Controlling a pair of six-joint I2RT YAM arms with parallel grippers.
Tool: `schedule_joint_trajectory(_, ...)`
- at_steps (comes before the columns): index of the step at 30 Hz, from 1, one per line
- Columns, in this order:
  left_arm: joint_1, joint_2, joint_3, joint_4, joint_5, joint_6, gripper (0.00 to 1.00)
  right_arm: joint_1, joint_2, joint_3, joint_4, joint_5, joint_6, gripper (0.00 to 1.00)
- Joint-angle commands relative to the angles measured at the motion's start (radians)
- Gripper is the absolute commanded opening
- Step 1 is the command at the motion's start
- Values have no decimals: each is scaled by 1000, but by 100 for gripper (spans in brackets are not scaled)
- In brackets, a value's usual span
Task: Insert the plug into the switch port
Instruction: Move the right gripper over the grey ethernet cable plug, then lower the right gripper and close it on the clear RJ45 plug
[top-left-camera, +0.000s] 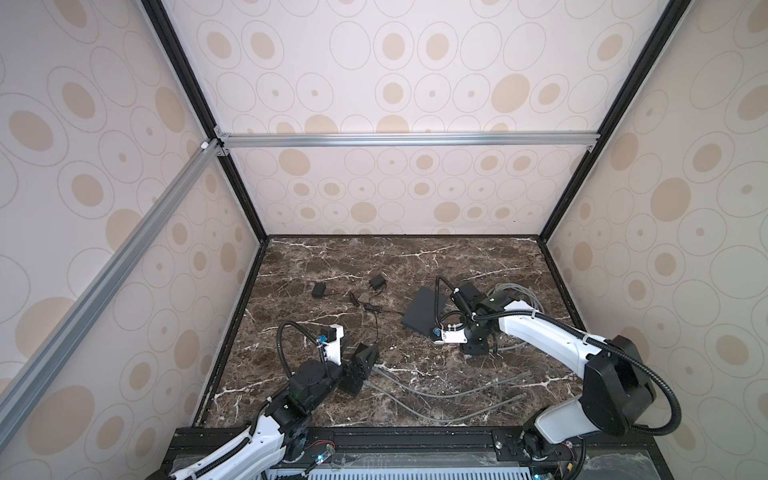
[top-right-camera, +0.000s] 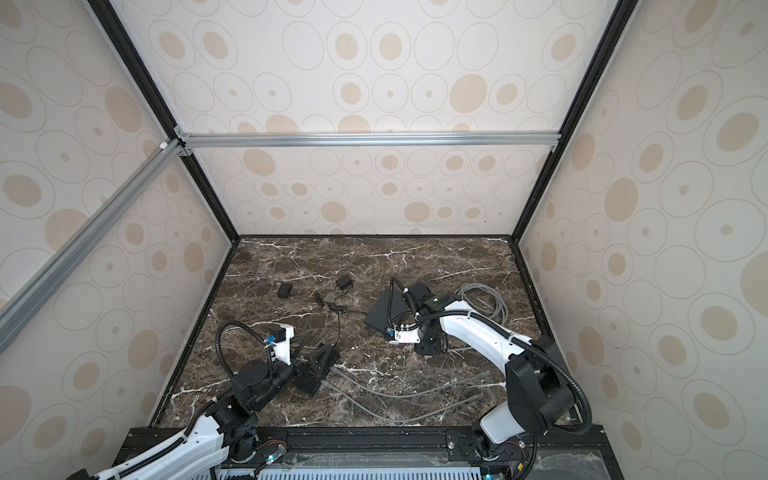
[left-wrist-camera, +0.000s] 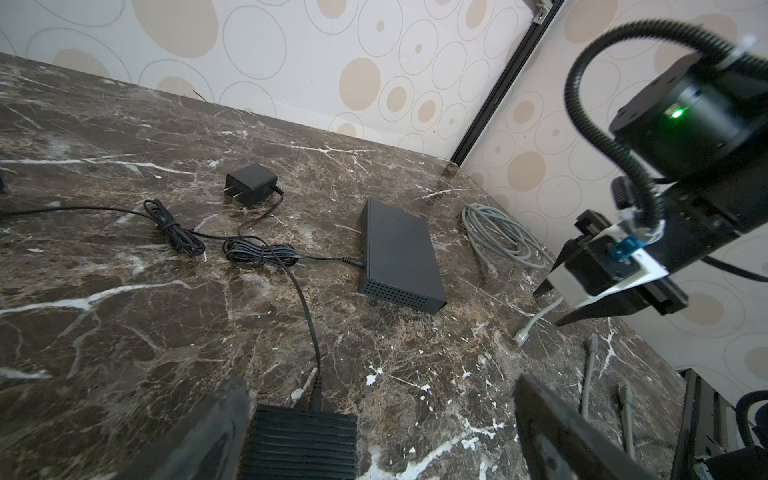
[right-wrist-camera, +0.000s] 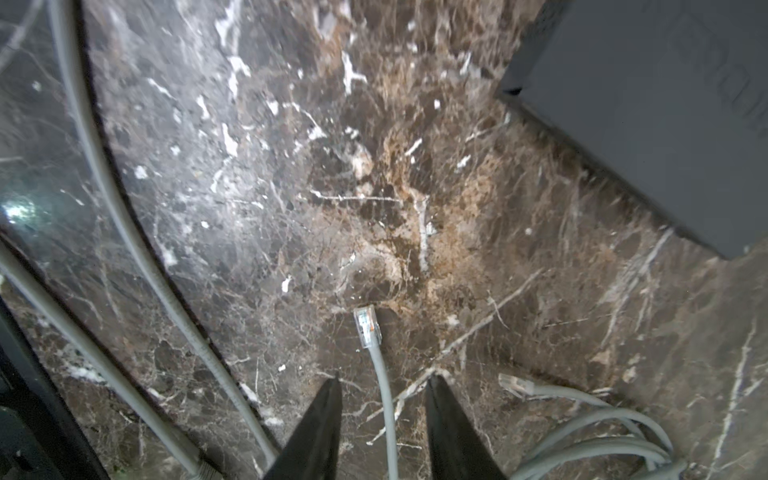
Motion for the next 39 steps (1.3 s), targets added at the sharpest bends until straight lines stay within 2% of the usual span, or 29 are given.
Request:
schedule_joint_trajectory(1,15,-46,7,53,15,4,98,-27,3,-29,-1,50,-75,33)
schedule_joint_trajectory(8,21,-77,3,15,-2,-8,98,-71,-61,-182,188,14,-152,35)
schedule_joint_trajectory(20,24,-118,-2,-16,-15,-14,98,-96,-2,-185,222,9,-137,33)
schedule_joint_trajectory(30,25,-123,-4,-19,-17,-16,98,-120,-35,-204,218,-31,-145,32)
schedule_joint_trajectory(39,24,-97,3,-6,-13,-16,98,-120,-35,-216,224,-7,-143,29)
